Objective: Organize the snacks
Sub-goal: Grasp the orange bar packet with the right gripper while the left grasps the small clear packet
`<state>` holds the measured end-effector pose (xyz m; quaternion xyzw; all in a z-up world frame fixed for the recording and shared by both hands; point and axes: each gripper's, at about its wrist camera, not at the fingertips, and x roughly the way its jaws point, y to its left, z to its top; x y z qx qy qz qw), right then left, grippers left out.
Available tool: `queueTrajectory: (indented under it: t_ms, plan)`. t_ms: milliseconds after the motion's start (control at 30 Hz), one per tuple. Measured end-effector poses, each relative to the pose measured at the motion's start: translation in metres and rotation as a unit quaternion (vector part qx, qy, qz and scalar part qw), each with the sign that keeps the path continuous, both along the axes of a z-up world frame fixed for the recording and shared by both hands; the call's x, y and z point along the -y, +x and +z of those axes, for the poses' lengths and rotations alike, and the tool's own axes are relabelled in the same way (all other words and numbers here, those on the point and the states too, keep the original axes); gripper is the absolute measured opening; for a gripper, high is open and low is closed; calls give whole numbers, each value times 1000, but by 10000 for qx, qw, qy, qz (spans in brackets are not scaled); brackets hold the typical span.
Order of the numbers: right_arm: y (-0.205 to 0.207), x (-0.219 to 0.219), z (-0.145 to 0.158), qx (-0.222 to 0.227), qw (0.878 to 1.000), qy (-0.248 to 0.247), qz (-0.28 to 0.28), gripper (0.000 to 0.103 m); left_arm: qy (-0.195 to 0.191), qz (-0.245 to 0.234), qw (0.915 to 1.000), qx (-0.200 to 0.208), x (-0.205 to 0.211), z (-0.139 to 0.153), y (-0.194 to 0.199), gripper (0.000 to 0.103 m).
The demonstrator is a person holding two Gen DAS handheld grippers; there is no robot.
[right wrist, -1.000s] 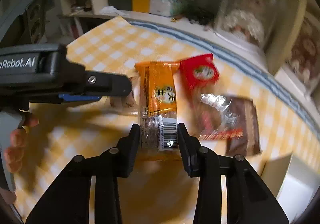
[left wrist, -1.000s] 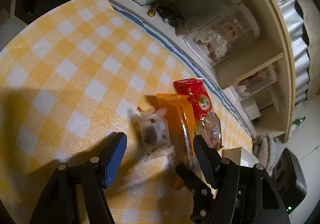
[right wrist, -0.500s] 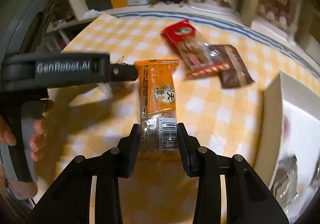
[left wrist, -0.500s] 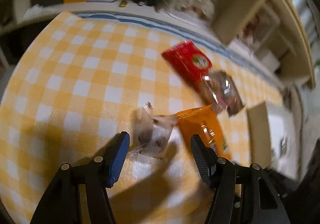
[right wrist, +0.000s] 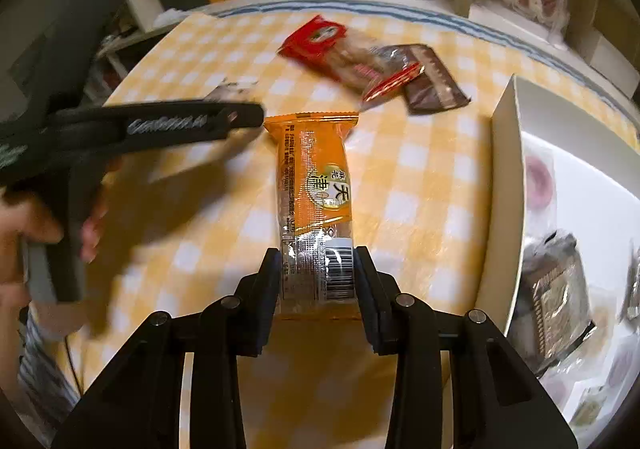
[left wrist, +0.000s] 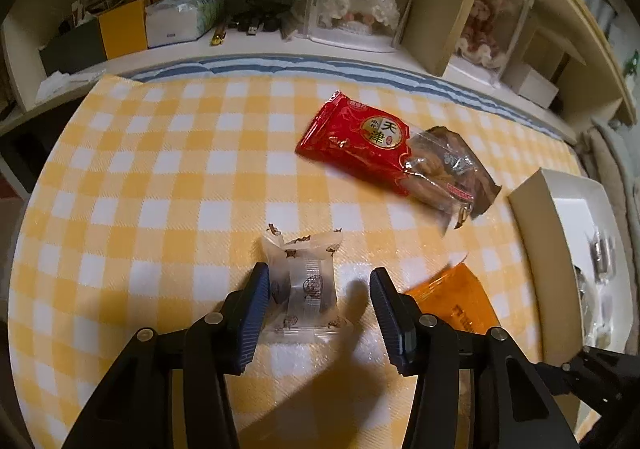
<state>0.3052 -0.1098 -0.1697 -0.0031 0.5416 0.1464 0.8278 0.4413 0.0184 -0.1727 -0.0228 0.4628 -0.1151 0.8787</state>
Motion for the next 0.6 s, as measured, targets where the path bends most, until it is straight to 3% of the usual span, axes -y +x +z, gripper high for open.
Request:
queueTrajectory:
  t_ms: [167, 333, 500, 533, 567, 600]
  plan:
    - [10, 2, -1, 28, 9998, 170, -140, 40, 202, 51, 9998, -4, 0, -1, 2, 29]
    - [24, -4, -3, 143, 9995, 220, -184, 42, -48, 132, 9999, -93, -11, 3, 4, 27]
    - [33, -9, -5, 269, 9993, 200, -142, 53, -96, 221, 9997, -103, -17, 7, 1, 27]
    - [34, -10, -6, 308, 9993, 163, -99, 52, -99, 243, 9996, -94, -19, 9, 0, 27]
    - [34, -10, -6, 335, 9993, 159, -46, 40, -109, 269, 9995, -85, -20, 10, -1, 27]
    - [36, -9, -5, 343, 9992, 178, -33, 37, -132, 302, 9994, -80, -22, 12, -2, 27]
